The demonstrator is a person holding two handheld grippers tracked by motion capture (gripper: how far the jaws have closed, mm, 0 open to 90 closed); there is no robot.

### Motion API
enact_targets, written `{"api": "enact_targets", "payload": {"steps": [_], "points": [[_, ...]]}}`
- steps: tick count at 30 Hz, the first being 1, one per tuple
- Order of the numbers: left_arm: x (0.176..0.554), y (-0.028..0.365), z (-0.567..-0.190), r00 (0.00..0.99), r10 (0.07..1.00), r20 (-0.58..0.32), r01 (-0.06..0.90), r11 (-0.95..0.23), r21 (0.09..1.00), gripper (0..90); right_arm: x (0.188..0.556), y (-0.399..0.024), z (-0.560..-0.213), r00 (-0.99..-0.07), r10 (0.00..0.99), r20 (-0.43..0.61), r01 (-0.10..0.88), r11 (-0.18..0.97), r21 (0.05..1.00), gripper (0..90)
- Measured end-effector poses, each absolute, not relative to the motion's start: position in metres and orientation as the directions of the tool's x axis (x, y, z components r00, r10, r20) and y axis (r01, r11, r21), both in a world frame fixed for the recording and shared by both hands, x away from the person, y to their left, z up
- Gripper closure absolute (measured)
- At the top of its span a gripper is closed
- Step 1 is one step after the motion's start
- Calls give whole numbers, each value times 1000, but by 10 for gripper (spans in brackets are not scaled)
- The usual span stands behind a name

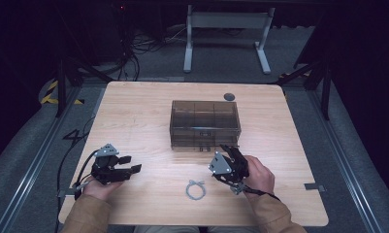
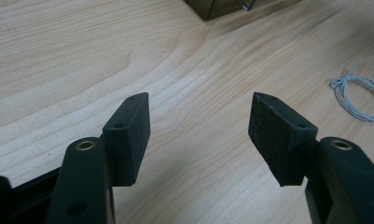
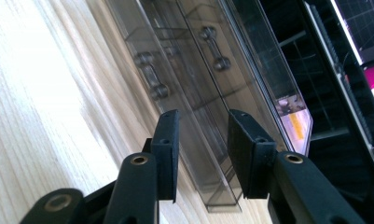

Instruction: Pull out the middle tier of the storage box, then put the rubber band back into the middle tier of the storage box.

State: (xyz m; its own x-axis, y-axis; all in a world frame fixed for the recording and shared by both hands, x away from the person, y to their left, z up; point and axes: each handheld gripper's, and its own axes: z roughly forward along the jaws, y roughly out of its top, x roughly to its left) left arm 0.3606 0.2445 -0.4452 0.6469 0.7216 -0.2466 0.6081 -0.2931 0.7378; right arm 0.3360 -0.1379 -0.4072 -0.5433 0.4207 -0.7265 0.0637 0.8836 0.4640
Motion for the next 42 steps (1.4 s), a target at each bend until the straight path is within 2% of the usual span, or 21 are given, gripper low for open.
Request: {"api": "enact_targets", "payload": {"steps": [13,21,33,42], "points": [[364,240,-444,657,713,-243,601,-303,740,398,342,-168,-391,-612,585,-532,166,753,637,709],[364,240,-445,658,712,-247,604,-301,738,398,346,-186,-383,-679,620,-393,206,675,709,728],[359,245,-446,648,723,-240,610,-303,732,398,368,-201,-380,-757,606,-245,292,648,703,583],[342,253,-449,661,710,-245,607,-313,730,399,388,-198,-373,-810,542,-225,279,693,665,591]]}}
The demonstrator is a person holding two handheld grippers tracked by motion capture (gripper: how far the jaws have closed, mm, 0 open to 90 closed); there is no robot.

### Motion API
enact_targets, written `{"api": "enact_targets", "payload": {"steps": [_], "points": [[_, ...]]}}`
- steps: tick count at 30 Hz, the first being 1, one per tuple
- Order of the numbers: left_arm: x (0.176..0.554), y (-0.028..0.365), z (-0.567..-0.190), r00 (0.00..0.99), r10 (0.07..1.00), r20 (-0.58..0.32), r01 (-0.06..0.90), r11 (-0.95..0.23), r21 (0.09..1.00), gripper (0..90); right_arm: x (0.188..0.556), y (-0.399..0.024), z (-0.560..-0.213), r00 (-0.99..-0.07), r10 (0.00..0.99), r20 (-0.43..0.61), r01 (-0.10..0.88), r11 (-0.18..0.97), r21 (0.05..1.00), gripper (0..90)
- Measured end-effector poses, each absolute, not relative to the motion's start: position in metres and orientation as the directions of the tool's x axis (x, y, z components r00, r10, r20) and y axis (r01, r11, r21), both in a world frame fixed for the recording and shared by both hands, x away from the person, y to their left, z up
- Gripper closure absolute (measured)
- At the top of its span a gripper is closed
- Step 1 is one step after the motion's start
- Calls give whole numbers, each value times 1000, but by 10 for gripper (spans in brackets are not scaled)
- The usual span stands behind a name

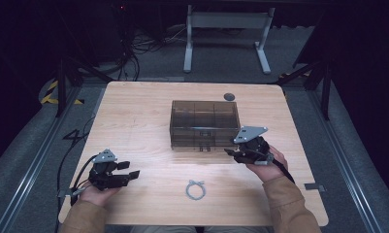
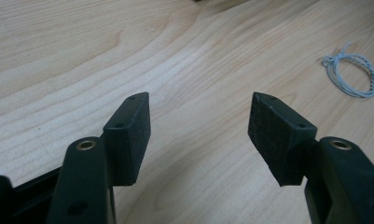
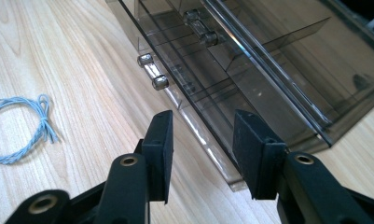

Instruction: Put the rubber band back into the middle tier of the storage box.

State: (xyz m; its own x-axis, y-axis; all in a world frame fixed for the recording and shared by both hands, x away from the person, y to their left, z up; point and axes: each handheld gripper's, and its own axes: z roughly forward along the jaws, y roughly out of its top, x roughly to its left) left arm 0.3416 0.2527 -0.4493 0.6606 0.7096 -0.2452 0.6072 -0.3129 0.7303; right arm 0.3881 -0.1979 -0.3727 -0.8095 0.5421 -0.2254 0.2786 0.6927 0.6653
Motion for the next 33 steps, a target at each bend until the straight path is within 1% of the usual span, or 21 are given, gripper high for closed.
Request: {"api": "enact_targets", "payload": {"steps": [2,4,7,9,12,15,17,19,23,27,30,33], "points": [[338,256,-449,655,716,-242,611,-314,726,400,393,-195,-373,-820,530,-218,282,704,652,591],[335,260,-450,644,723,-250,621,-303,723,400,398,-192,-374,-834,514,-201,288,717,635,611],[331,264,-450,632,734,-248,624,-293,724,400,406,-188,-375,-849,494,-186,298,739,605,599],[329,266,-450,621,743,-252,634,-286,719,379,410,-185,-376,-859,478,-182,292,751,592,600],[326,269,-450,600,760,-248,641,-272,718,350,415,-181,-378,-869,460,-181,291,771,566,576],[323,274,-448,582,772,-255,643,-245,725,345,420,-178,-380,-873,451,-186,285,781,556,556],[321,276,-448,577,777,-251,642,-242,728,345,424,-177,-381,-881,444,-161,295,784,547,557],[319,276,-448,577,781,-242,641,-249,726,346,427,-175,-382,-882,448,-145,314,789,527,532],[315,278,-448,570,787,-236,639,-244,730,347,431,-173,-385,-890,431,-146,297,793,532,569],[311,280,-448,567,790,-233,635,-240,734,350,440,-170,-388,-916,392,-87,298,809,507,575],[308,281,-448,568,788,-237,634,-236,737,362,443,-169,-390,-927,364,-92,276,826,491,602],[307,282,-448,567,791,-229,632,-239,737,367,446,-168,-392,-931,354,-83,274,833,480,609]]}}
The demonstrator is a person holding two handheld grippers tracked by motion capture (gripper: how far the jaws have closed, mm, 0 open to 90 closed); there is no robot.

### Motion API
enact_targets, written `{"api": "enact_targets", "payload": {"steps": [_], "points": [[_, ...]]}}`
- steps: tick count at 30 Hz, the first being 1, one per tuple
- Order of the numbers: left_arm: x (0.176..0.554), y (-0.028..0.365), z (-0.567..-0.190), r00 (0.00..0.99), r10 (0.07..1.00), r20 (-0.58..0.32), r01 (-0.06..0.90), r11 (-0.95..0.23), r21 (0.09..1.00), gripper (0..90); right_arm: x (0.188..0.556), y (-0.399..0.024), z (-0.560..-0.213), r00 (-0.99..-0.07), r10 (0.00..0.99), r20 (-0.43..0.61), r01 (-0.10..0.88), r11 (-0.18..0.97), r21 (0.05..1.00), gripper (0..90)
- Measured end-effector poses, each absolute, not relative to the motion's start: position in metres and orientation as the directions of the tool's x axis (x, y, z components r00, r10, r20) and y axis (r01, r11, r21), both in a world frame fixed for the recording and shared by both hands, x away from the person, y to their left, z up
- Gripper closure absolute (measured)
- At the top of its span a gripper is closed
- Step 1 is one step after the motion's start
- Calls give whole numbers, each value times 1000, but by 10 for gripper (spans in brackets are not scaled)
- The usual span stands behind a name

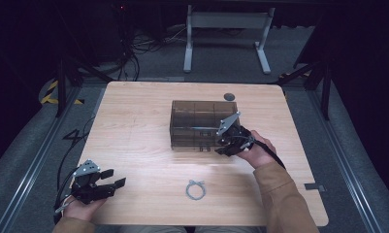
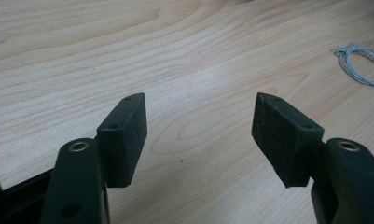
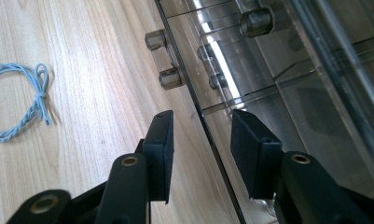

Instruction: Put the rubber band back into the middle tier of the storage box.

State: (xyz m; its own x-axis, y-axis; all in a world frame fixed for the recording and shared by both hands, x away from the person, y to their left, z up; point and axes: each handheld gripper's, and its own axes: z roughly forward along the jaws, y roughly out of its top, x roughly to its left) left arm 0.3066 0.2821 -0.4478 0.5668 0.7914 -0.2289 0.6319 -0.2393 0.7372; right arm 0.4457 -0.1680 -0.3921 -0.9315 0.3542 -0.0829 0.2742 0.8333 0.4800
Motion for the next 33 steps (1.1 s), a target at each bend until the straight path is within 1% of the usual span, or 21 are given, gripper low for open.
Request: {"api": "enact_targets", "payload": {"steps": [5,7,15,21,28,33], "points": [[304,285,-448,561,796,-228,634,-236,736,367,449,-165,-396,-938,339,-66,272,843,464,636],[304,285,-449,560,796,-230,636,-234,735,366,450,-164,-397,-942,328,-71,261,850,458,631],[303,286,-449,557,796,-236,641,-230,732,367,450,-162,-399,-951,291,-102,220,874,432,722],[303,286,-449,555,797,-240,642,-226,733,369,449,-162,-398,-950,289,-119,216,882,419,774],[303,287,-449,559,791,-249,642,-223,734,383,447,-161,-397,-955,256,-148,177,894,411,786],[304,286,-448,562,790,-245,639,-227,735,390,445,-161,-396,-959,246,-142,169,896,411,798]]}}
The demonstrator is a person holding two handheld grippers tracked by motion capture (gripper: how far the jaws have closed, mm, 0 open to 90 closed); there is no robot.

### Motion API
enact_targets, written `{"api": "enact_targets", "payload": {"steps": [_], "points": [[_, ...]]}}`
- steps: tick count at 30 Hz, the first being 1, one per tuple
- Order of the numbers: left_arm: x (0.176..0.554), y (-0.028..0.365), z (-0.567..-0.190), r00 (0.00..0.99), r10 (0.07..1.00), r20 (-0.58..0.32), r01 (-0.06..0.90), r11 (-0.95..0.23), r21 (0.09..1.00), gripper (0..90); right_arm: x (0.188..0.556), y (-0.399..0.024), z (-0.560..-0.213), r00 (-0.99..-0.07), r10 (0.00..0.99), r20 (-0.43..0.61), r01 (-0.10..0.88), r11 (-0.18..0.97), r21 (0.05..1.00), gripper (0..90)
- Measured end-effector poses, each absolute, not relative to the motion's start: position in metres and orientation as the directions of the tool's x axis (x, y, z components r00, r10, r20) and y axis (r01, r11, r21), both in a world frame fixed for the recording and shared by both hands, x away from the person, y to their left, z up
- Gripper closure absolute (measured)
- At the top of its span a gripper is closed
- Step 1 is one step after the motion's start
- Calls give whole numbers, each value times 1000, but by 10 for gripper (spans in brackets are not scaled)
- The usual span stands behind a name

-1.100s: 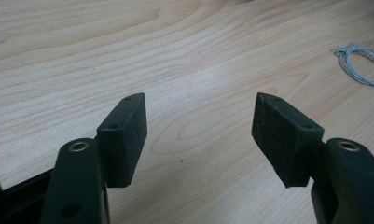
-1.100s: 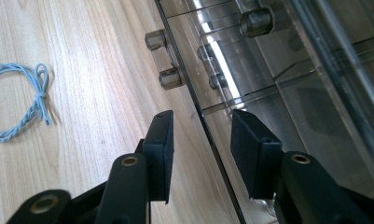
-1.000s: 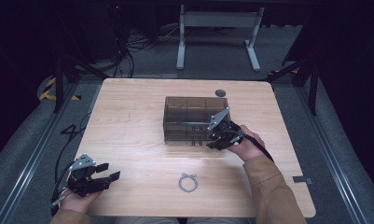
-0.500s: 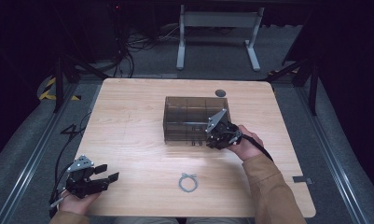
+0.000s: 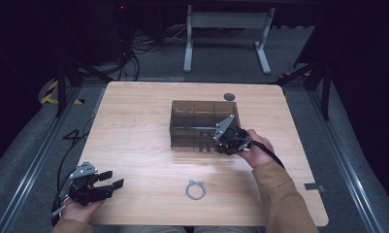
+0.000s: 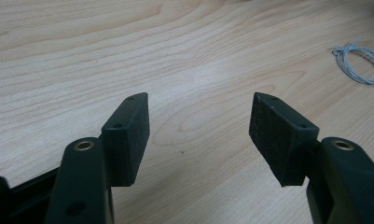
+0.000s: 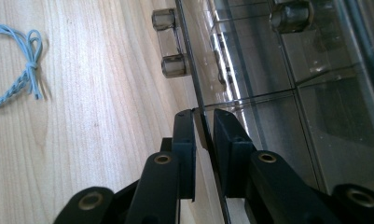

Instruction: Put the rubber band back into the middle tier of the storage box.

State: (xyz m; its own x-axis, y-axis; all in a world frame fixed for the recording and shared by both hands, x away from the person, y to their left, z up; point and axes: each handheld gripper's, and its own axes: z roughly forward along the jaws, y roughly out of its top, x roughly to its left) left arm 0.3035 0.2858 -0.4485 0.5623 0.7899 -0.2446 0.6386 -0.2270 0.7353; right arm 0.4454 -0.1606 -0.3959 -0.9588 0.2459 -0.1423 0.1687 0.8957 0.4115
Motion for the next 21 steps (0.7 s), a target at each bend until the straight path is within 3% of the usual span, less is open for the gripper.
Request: {"api": "enact_targets", "payload": {"steps": [21], "points": [[314,277,-447,586,772,-245,629,-243,738,388,434,-165,-394,-969,215,-123,146,897,417,812]]}}
